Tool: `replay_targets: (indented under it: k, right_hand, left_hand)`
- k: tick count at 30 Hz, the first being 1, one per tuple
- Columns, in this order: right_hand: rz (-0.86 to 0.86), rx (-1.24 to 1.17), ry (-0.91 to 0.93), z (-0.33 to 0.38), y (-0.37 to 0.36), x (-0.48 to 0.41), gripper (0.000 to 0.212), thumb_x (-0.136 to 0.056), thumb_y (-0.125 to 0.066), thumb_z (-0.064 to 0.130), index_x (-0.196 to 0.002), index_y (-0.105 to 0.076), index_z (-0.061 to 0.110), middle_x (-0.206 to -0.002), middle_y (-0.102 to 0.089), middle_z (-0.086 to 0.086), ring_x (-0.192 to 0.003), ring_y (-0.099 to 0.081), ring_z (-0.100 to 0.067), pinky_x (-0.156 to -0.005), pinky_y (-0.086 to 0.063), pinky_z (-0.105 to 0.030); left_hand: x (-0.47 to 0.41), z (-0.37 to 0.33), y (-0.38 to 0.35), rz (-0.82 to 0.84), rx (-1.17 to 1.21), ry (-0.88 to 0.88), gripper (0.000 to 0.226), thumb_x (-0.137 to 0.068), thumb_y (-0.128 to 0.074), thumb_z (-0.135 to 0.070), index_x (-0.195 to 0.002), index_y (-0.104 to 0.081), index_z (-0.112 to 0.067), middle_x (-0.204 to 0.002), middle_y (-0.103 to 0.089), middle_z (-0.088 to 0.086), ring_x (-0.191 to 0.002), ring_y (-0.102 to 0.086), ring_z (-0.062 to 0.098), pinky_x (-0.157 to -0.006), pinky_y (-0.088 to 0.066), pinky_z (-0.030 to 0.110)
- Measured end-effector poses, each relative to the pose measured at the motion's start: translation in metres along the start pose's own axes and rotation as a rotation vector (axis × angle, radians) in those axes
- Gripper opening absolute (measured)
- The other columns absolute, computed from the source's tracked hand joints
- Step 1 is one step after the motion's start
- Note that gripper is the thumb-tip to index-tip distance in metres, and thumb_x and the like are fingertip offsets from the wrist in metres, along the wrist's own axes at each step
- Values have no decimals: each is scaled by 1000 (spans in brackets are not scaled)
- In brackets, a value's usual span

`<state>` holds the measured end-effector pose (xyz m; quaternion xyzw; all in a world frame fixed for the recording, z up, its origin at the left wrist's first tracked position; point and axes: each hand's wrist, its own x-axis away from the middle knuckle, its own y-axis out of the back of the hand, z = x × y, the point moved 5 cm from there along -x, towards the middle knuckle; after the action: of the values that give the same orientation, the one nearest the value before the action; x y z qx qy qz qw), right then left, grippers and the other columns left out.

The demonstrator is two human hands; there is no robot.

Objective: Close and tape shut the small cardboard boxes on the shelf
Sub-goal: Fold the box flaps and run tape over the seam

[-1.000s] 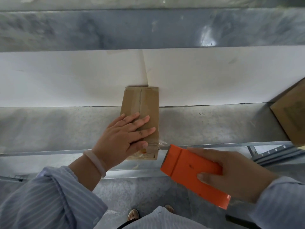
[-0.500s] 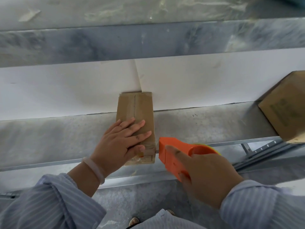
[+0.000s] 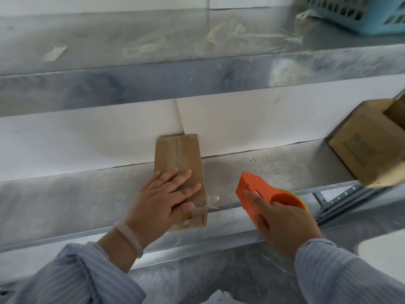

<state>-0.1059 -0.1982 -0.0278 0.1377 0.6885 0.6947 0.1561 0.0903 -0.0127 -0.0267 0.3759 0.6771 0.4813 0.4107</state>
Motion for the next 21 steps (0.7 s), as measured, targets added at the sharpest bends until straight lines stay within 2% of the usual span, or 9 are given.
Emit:
replay_targets:
  k: [2,5,10,15,18,21]
  right_hand:
    - [-72,46,53,-5,-3,-11,73,-82,-67,33,-146,-33,35,-57,-58,1,-39,-52,-19,-38,-45,-31]
    - [-122,140,156,-20,-10,-30,86,-76,-75,26,-148,-30,25,-54,-59,-4,-37,-51,-25,-44,-39,-31]
    - [-143,249,235,-52,-25,-67,90,-82,-72,25,-152,-16,21,-64,-64,-5,-48,-58,-27,-54,-46,-37]
    - [-159,248,260,-69,-37,-89,90,-79,-77,17,-150,-21,22,-65,-65,-6,-48,-59,-27,-54,-45,-36]
    - [-147,209,285,-75,-42,-93,90,-79,-78,18,-150,-22,23,-66,-66,-5,-49,-59,-26,-55,-48,-36]
    - [-232,130,289,-85,-45,-97,85,-83,-72,20,-151,-22,25,-67,-66,-4,-49,-58,-27,-56,-49,-39]
  left_hand:
    - [0,0,0,-5,8,4,48,-99,-25,-63,-139,-47,-46,-152,-38,-15,-143,-33,16,-116,-18,38]
    - [-1,-1,1,-30,32,26,49,-98,-26,-64,-137,-50,-46,-151,-40,-16,-143,-33,15,-117,-19,38]
    - [-3,-8,-3,-44,48,77,50,-98,-26,-65,-136,-51,-46,-151,-40,-17,-144,-32,13,-118,-21,39]
    - [-2,-8,-4,-50,46,87,47,-97,-30,-64,-135,-52,-46,-151,-41,-17,-143,-32,11,-118,-18,35]
    - [-2,-8,-3,-68,48,80,46,-98,-30,-64,-135,-51,-46,-150,-42,-17,-143,-32,12,-118,-19,35]
    - [-1,-8,-2,-83,58,77,45,-98,-30,-64,-136,-49,-47,-151,-41,-17,-144,-30,10,-120,-15,32]
